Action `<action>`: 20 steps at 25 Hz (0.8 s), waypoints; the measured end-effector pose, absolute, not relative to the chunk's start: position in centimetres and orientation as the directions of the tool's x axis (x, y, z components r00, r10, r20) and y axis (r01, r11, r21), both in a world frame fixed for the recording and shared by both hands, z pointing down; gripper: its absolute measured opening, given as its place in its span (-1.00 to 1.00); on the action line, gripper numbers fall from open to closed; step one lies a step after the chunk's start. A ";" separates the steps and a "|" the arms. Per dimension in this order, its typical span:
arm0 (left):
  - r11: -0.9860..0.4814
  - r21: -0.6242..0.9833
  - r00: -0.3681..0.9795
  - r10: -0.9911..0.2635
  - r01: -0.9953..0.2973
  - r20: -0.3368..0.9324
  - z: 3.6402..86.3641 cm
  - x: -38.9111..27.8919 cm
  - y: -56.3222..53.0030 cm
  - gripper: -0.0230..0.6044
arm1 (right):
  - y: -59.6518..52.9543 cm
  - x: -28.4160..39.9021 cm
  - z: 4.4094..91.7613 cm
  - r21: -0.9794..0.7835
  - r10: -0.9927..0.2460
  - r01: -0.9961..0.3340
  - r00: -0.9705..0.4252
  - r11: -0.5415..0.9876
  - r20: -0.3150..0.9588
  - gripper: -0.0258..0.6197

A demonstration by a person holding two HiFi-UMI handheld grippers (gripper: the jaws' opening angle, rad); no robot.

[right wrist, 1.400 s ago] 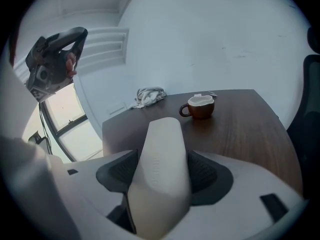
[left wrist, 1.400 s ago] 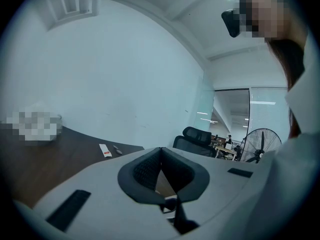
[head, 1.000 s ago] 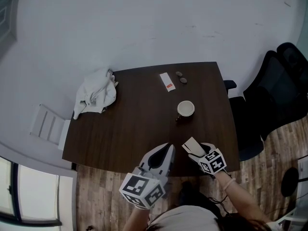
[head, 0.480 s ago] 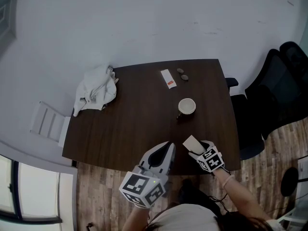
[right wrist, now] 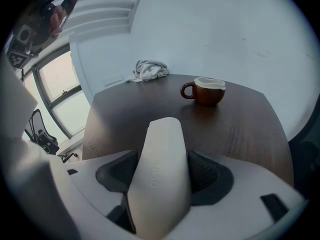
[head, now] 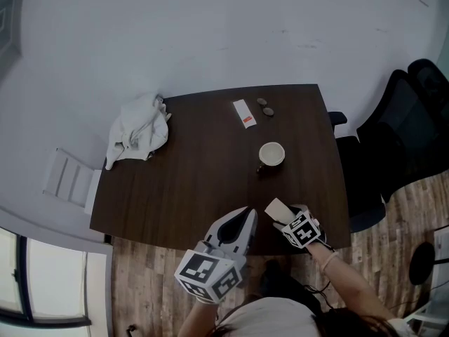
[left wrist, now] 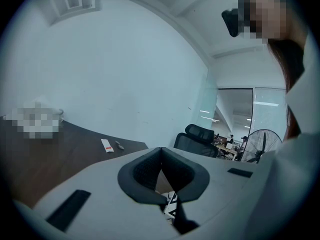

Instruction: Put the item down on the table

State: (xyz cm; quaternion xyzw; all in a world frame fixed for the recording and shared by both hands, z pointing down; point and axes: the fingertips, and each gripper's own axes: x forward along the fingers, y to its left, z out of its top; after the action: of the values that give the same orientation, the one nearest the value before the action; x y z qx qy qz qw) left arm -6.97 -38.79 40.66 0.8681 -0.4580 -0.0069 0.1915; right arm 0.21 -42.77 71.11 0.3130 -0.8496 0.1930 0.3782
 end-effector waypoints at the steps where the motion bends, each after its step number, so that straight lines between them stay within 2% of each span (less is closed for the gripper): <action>1: -0.508 0.339 0.581 -0.798 -0.792 0.162 40.7 -7.0 -38.9 -0.87 | -42.8 0.3 71.1 -0.088 -0.387 -0.679 -0.515 0.729 0.765 0.07; 20: -0.501 0.340 0.577 -0.797 -0.796 0.177 41.0 -7.1 -38.9 -0.87 | -43.8 0.9 72.1 -0.061 -0.375 -0.682 -0.473 0.729 0.797 0.15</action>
State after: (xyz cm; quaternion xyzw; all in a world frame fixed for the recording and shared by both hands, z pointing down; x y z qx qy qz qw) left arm -7.09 -38.93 41.03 0.8662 -0.4599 -0.0017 0.1952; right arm 0.87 -43.81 72.09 0.3159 -0.8369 0.1895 0.4048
